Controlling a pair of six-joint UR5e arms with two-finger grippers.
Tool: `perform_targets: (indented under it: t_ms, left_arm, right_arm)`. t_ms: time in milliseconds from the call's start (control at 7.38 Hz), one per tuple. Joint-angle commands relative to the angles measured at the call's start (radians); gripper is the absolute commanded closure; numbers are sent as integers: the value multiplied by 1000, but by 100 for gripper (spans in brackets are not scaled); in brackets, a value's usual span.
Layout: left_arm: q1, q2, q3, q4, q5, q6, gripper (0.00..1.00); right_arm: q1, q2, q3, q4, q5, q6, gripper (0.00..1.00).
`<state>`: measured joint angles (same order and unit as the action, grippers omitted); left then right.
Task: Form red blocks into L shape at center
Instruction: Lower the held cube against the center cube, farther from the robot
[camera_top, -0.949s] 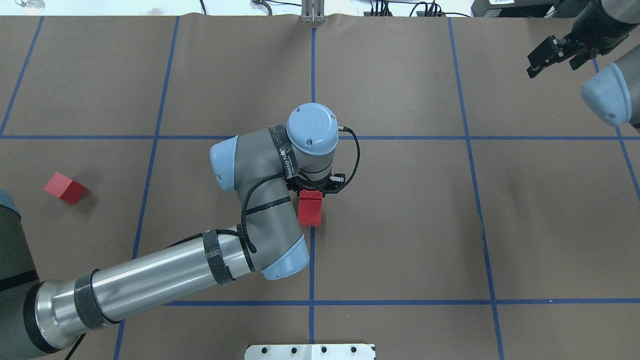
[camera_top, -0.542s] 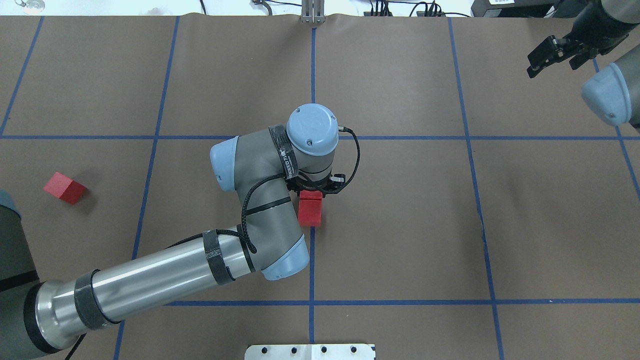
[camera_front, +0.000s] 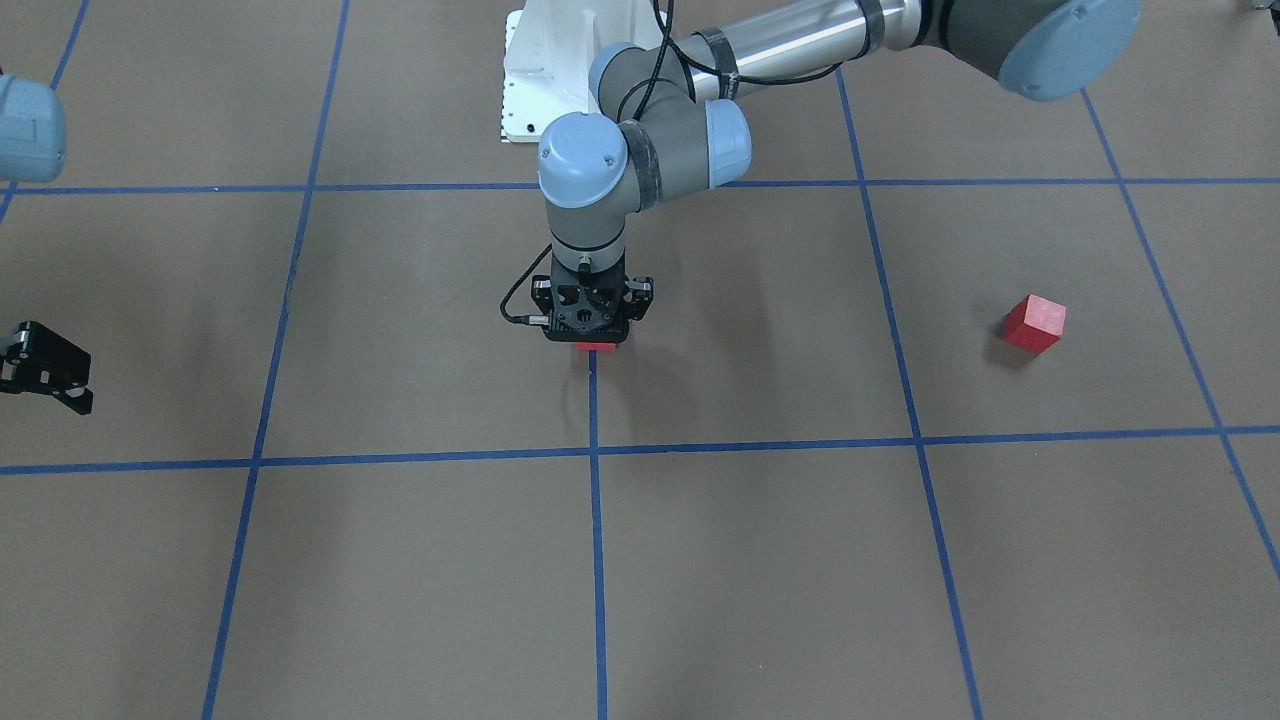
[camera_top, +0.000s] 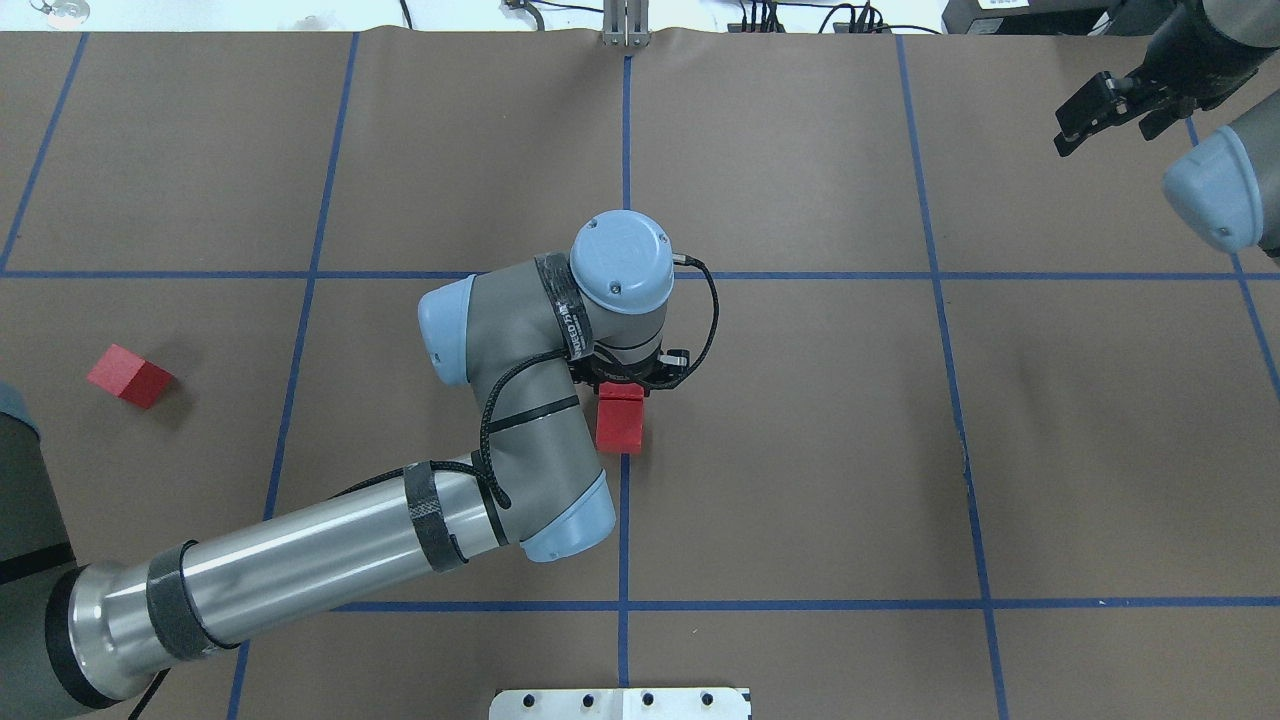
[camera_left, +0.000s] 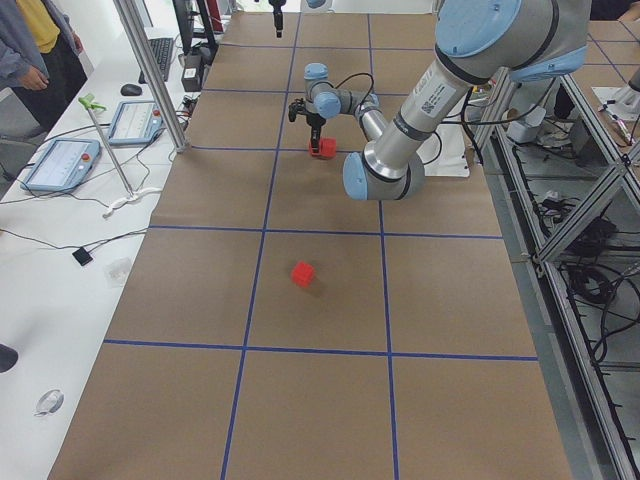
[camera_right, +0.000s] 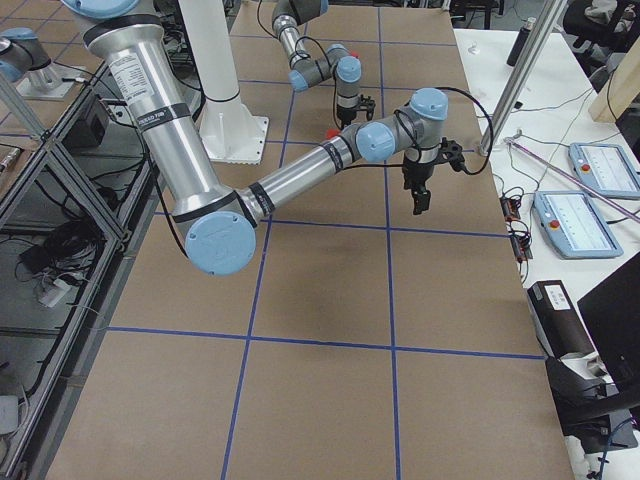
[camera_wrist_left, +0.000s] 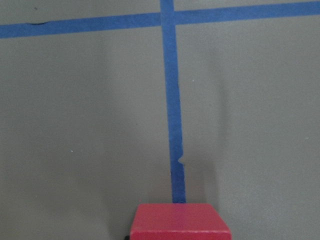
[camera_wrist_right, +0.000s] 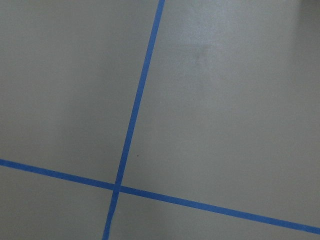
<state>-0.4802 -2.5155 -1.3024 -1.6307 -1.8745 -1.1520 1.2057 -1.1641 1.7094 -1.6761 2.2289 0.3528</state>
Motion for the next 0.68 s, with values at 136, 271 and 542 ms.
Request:
perform_targets:
  t_ms: [136, 271, 542]
  left_arm:
    - [0, 7, 0, -23, 0, 0, 100]
    - [0, 21, 0, -53, 0, 2, 100]
    - [3, 27, 0, -67, 0, 2, 100]
  right_arm:
    - [0, 0, -1, -1, -2, 0, 0]
    - [0, 0, -1, -1, -2, 0, 0]
    - [0, 0, -1, -1, 0, 0, 0]
